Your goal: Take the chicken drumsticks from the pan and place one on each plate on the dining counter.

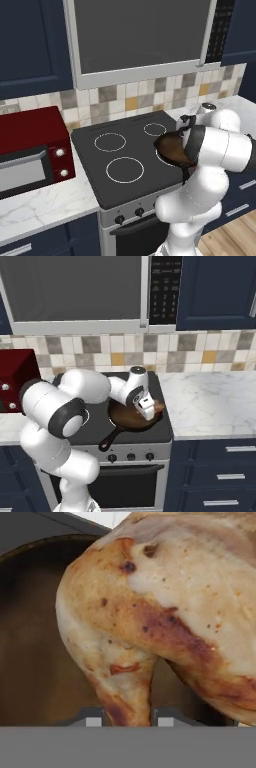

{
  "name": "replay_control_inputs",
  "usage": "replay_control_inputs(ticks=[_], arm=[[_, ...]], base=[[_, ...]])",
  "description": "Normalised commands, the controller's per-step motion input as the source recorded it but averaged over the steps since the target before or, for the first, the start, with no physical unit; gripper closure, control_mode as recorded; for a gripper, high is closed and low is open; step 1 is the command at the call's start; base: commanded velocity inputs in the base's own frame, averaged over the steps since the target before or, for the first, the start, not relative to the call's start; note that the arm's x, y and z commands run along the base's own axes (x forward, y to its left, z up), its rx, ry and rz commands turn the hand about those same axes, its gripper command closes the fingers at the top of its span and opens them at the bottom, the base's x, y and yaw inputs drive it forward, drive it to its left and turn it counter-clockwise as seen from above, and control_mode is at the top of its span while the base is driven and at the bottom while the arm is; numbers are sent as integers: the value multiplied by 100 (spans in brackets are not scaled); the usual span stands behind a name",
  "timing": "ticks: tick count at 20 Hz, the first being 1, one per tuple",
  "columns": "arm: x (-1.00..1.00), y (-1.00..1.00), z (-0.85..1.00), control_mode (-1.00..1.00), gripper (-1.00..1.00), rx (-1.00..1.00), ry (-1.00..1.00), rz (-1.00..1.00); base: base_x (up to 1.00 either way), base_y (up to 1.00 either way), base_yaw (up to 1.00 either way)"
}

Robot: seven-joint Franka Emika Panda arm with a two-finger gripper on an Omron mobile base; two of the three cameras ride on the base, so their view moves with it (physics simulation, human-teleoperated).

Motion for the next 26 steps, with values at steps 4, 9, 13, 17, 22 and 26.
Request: replay_control_inputs(ticks=[4, 9, 13, 17, 22, 26], arm=[[-70, 0, 54, -100, 100, -22, -3, 0], [-82, 4, 33, -100, 100, -17, -3, 3], [-79, 16, 32, -100, 100, -1, -3, 2], [-60, 22, 46, -100, 100, 0, 0, 2], [-39, 9, 41, -100, 100, -1, -4, 11], [-22, 8, 8, -100, 100, -2, 0, 13]], base=[[0, 0, 0], [0, 0, 0], [0, 0, 0], [0, 0, 0], [0, 0, 0], [0, 0, 0]])
